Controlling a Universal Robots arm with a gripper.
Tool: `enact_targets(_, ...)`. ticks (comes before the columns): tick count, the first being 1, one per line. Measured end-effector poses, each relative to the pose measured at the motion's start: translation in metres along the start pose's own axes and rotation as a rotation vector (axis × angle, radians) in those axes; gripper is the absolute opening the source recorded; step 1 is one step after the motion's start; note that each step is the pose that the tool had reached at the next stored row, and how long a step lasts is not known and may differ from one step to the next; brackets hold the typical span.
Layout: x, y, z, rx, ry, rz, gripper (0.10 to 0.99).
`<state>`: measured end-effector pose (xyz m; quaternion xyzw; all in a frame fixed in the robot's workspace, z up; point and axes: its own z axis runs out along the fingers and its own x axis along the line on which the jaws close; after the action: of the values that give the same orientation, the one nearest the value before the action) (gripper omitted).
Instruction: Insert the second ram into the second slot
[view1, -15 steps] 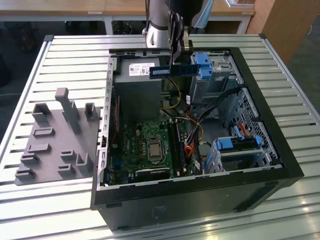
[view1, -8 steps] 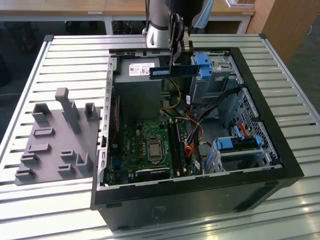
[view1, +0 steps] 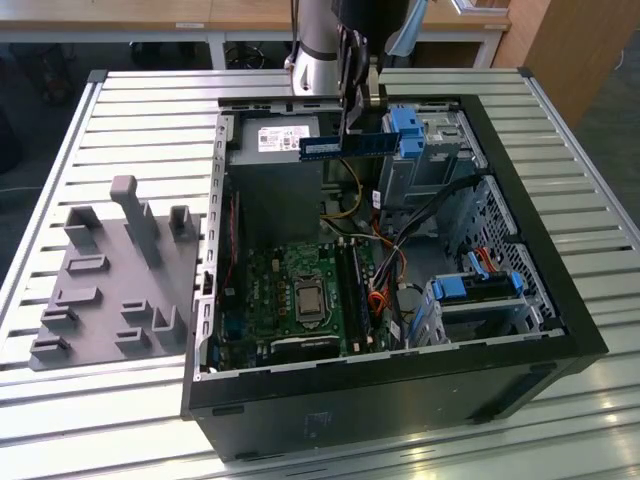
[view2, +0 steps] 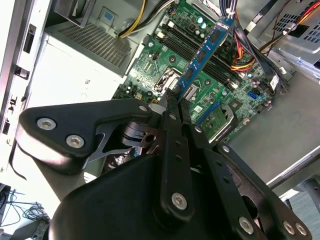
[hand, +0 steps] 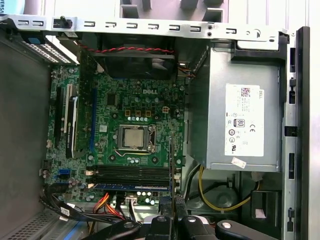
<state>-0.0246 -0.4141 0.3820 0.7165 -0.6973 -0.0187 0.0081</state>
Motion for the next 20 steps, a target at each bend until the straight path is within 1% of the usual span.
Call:
enact_targets(6,0.0024,0.0000,0.0000,0.000,0.0006,0.000,0.137)
enact_targets(20,0.0115,0.0003,-0.0002,0.000,0.0015,0.000,0.137)
